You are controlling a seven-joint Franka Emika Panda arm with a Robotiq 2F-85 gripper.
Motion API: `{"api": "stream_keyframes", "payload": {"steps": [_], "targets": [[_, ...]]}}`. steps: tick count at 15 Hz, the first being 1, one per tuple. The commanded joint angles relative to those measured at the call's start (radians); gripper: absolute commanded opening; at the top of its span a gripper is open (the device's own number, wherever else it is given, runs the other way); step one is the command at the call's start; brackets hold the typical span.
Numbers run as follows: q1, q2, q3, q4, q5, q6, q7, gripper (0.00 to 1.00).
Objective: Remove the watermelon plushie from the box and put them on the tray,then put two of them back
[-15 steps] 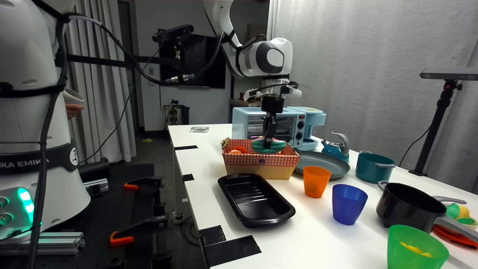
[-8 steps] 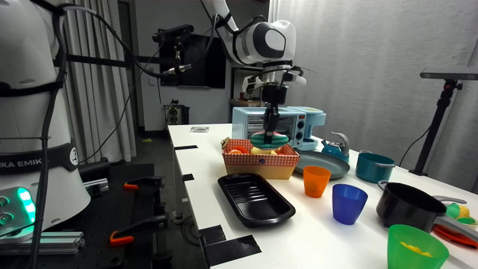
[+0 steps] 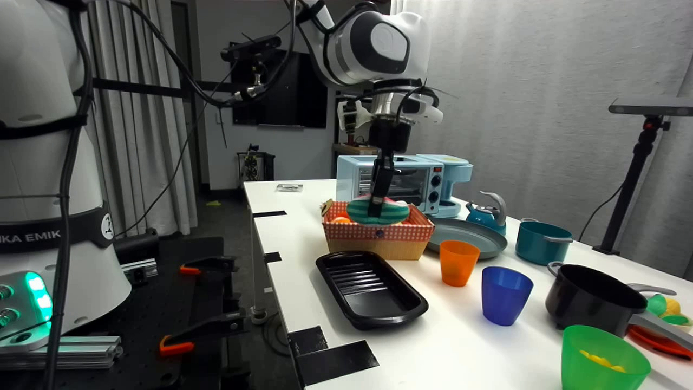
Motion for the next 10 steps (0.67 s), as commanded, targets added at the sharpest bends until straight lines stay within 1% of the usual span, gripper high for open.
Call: {"api": "stream_keyframes", "payload": {"steps": [1,5,10], "targets": [[-0.039,-0.062,0.000,-0.090,-0.036,0.009,-0.019,0.03],[-0.061,-0.063,0.001,-0.117,-0.061,0.009,-0.028,0.03],[-0.064,-0.052,0.005,-0.111,-0.081,0.009,-0.033,0.03]]}}
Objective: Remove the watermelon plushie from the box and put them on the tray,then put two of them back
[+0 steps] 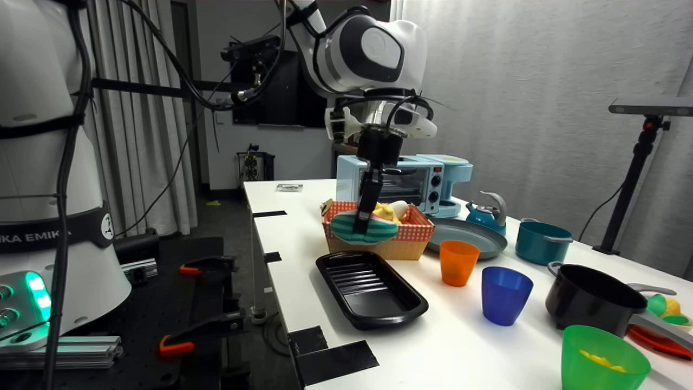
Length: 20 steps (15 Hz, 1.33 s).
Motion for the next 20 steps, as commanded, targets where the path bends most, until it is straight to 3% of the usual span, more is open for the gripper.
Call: {"api": "stream_keyframes", "payload": {"steps": [1,6,7,9,17,20], "targets": [[-0.012,-0.021,0.006,-0.011,-0.030,0.006,-0.013,0.03],[-0.009,-0.008,0.009,0.009,-0.033,0.000,-0.013,0.03],[-0.009,-0.003,0.010,0.014,-0.031,-0.004,-0.016,0.35],[-0.008,0.002,0.013,0.021,-0.029,-0.008,-0.021,0.41],[-0.004,0.018,0.020,0.051,-0.033,-0.014,-0.045,1.00],[-0.003,0.020,0.022,0.061,-0.032,-0.014,-0.052,1.00]]}}
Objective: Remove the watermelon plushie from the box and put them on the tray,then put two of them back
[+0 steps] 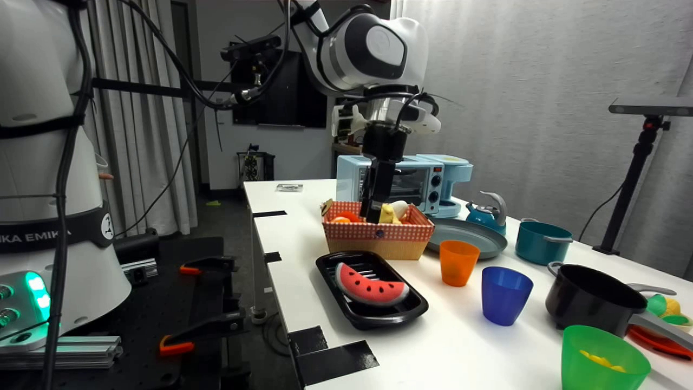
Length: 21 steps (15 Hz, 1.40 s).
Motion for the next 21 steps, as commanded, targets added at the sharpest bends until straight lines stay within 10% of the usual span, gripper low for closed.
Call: {"api": "stream_keyframes", "payload": {"steps": [1,21], "targets": [[-0.003,0.010,0.008,0.030,-0.024,-0.015,-0.012,1.00],[0.093,0.129,0.093,0.256,-0.107,0.011,-0.072,1.00]]}}
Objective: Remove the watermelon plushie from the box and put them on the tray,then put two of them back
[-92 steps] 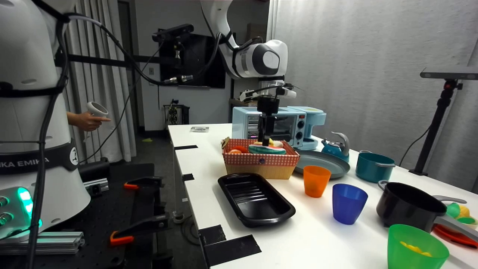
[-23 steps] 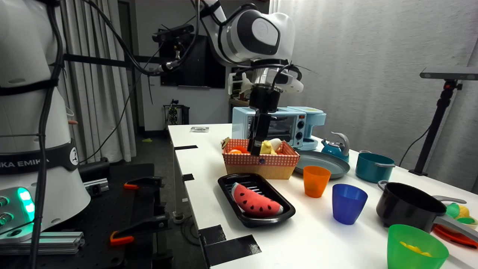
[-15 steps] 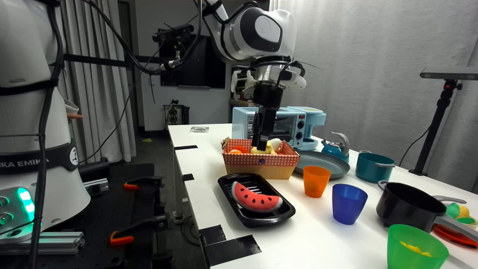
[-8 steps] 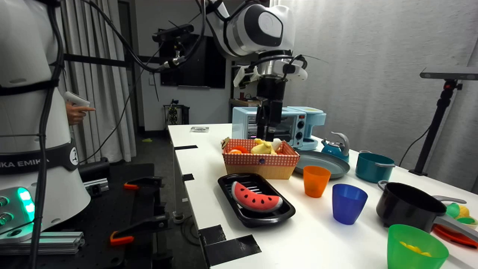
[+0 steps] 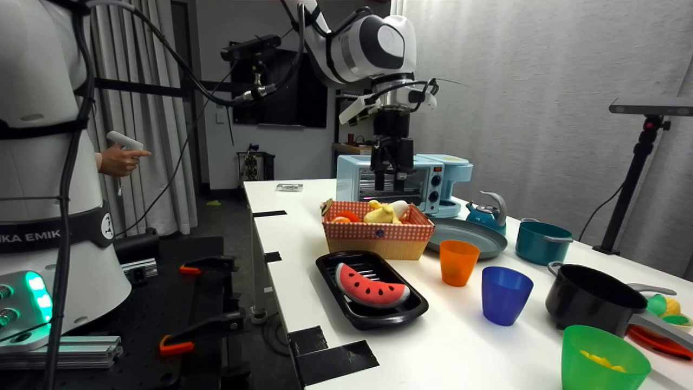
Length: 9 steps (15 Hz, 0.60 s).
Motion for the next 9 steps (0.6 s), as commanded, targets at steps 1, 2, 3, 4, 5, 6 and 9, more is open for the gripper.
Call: {"api": "stream_keyframes", "payload": {"steps": [1,2,3,4,5,6,9], "targets": [[0.025,0.059,0.006,0.070,-0.028,0.010,-0.021,1.00],[0.030,0.072,0.009,0.085,-0.021,0.012,-0.022,1.00],[0.037,0.087,0.011,0.103,-0.015,0.015,-0.022,1.00],[0.043,0.099,0.012,0.118,-0.012,0.017,-0.022,1.00],[0.050,0.112,0.013,0.134,-0.009,0.020,-0.021,1.00],[0.056,0.124,0.013,0.150,-0.006,0.025,-0.019,1.00],[0.072,0.158,0.015,0.191,0.008,0.031,-0.018,1.00]]}}
